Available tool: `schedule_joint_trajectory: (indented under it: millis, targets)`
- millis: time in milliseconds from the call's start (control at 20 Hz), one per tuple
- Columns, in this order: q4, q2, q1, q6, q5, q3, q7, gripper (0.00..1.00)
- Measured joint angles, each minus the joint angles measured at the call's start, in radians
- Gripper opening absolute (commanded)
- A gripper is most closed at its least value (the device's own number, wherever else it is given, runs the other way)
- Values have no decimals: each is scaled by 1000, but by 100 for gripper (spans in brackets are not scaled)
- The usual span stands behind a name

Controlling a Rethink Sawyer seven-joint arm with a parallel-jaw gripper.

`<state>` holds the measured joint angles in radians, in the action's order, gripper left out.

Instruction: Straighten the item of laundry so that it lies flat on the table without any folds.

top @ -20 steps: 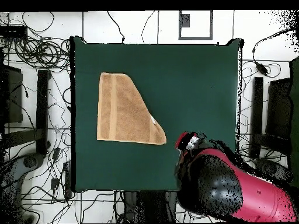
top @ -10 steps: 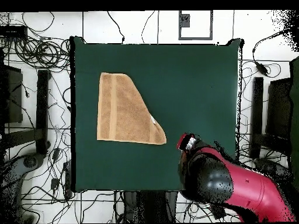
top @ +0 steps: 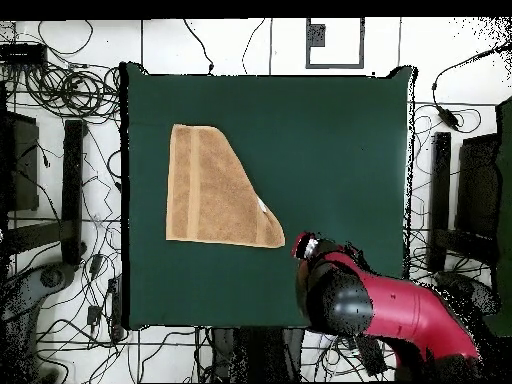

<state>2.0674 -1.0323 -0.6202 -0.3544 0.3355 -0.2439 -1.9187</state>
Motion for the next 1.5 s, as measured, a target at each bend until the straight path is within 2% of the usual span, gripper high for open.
schedule_joint_trajectory:
  millis: [400, 750, 1000, 1500]
  targets:
    - [1, 113, 28, 108, 59, 0, 0, 100]
    - [4, 200, 67, 229, 60, 23, 0, 100]
    - [15, 248, 138, 336, 29, 69, 0, 100]
    - [23, 272, 222, 398, -64, 124, 0, 100]
